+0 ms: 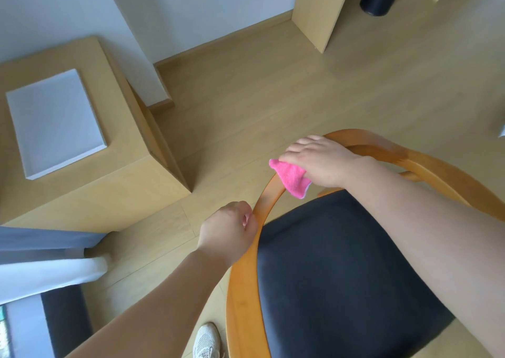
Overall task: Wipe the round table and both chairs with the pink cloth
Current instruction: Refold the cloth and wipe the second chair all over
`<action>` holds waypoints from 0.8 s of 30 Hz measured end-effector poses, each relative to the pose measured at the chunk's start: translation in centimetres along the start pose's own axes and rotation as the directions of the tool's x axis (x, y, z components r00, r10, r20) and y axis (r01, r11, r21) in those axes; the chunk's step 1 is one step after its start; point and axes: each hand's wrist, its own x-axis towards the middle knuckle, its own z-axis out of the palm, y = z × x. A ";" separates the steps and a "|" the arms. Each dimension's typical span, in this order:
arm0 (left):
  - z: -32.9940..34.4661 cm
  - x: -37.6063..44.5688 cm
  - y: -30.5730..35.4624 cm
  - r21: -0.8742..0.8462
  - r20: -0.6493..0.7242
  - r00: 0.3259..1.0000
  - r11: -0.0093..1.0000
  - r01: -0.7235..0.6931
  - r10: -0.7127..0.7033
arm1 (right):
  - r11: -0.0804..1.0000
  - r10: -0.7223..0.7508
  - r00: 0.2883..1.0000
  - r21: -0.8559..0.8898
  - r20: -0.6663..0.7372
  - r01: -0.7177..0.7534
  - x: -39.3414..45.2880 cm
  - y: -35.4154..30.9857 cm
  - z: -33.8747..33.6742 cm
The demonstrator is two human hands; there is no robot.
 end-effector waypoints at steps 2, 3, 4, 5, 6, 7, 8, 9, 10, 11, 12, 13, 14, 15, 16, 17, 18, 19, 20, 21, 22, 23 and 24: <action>0.1 0.8 0.5 0.005 -0.004 1.000 1.000 -0.004 0.004 | 0.999 0.026 1.000 0.037 0.000 -0.026 -0.3 1.3 -0.1; 0.2 1.1 0.8 0.009 -0.005 1.000 1.000 -0.006 0.006 | 0.998 0.040 0.999 0.057 0.003 -0.040 -0.4 2.0 -0.1; 0.2 1.4 1.0 0.012 -0.008 1.000 1.000 -0.009 0.009 | 0.995 0.054 0.999 0.080 0.007 -0.054 -0.6 2.5 0.0; 0.2 1.7 1.1 0.015 -0.011 1.000 1.000 -0.015 0.015 | 0.992 0.067 0.998 0.102 0.010 -0.068 -0.7 3.0 0.0; 0.2 1.9 1.3 0.015 -0.015 1.000 1.000 -0.023 0.023 | 0.990 0.077 0.997 0.122 0.010 -0.078 -0.8 3.4 0.0; 0.3 2.1 1.5 0.015 -0.020 0.999 0.999 -0.033 0.033 | 0.987 0.082 0.997 0.136 0.008 -0.083 -0.9 3.6 0.1; 0.3 2.3 1.7 0.015 -0.023 0.999 0.999 -0.043 0.043 | 0.986 0.084 0.996 0.148 0.006 -0.083 -1.0 3.7 0.1; 0.4 2.4 2.0 0.016 -0.023 0.998 0.998 -0.054 0.055 | 0.984 0.083 0.997 0.158 0.003 -0.082 -1.0 3.8 0.2; 0.4 2.5 2.3 0.018 -0.021 0.997 0.997 -0.070 0.071 | 0.982 0.081 0.997 0.170 0.001 -0.080 -1.0 3.8 0.2; 0.5 2.5 2.5 0.023 -0.019 0.996 0.996 -0.091 0.091 | 0.980 0.081 0.997 0.182 -0.003 -0.079 -1.0 3.9 0.3; 0.5 2.5 2.8 0.030 -0.017 0.993 0.993 -0.113 0.113 | 0.978 0.086 0.996 0.193 -0.008 -0.083 -1.0 4.0 0.4; 0.6 2.6 3.1 0.035 -0.017 0.991 0.991 -0.131 0.132 | 0.974 0.098 0.995 0.206 -0.012 -0.094 -1.2 4.3 0.4; 0.6 2.6 3.3 0.039 -0.020 0.989 0.989 -0.146 0.146 | 0.967 0.121 0.993 0.227 -0.015 -0.115 -1.4 4.7 0.5; 0.6 2.7 3.5 0.042 -0.024 0.987 0.987 -0.157 0.158 | 0.956 0.155 0.988 0.255 -0.015 -0.146 -1.7 5.1 0.5; 0.6 2.8 3.7 0.046 -0.027 0.985 0.985 -0.167 0.169 | 0.942 0.191 0.981 0.283 -0.013 -0.180 -2.1 5.6 0.6; 0.7 2.9 3.9 0.049 -0.027 0.983 0.983 -0.179 0.181 | 0.928 0.222 0.975 0.308 -0.006 -0.209 -2.5 6.0 0.7; 0.8 2.9 4.1 0.049 -0.023 0.981 0.980 -0.192 0.193 | 0.918 0.242 0.970 0.325 0.002 -0.229 -2.9 6.3 0.8; 0.9 2.9 4.3 0.045 -0.019 0.979 0.978 -0.203 0.204 | 0.912 0.248 0.969 0.335 0.006 -0.236 -3.1 6.6 0.9; 1.0 2.9 4.6 0.037 -0.015 0.977 0.976 -0.212 0.213 | 0.911 0.244 0.970 0.341 0.006 -0.231 -3.1 6.7 0.9; 1.0 2.8 4.9 0.025 -0.014 0.974 0.974 -0.224 0.225 | 0.910 0.237 0.972 0.349 0.003 -0.223 -3.1 6.8 1.0; 1.2 2.9 5.3 0.011 -0.015 0.970 0.971 -0.241 0.241 | 0.908 0.231 0.973 0.359 -0.004 -0.215 -3.0 7.0 1.0; 1.4 2.9 5.6 -0.002 -0.012 0.966 0.966 -0.260 0.260 | 0.906 0.229 0.973 0.369 -0.012 -0.209 -2.9 7.2 1.1; 1.5 2.8 6.0 -0.013 -0.005 0.960 0.960 -0.281 0.281 | 0.901 0.232 0.973 0.381 -0.020 -0.207 -3.0 7.4 1.2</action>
